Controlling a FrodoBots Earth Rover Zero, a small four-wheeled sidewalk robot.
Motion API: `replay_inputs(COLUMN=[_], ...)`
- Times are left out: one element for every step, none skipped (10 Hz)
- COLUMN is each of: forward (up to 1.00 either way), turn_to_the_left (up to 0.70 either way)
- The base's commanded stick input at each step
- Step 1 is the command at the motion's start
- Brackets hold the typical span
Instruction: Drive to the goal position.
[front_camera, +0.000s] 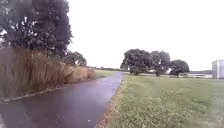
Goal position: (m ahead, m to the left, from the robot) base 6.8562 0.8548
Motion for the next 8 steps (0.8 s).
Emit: replay_inputs(forward=[0.0,0.0,0.0,0.0,0.0,0.0,0.0,0.0], turn_to_the_left=[0.0,0.0,0.0,0.0,0.01,0.04,0.45,0.45])
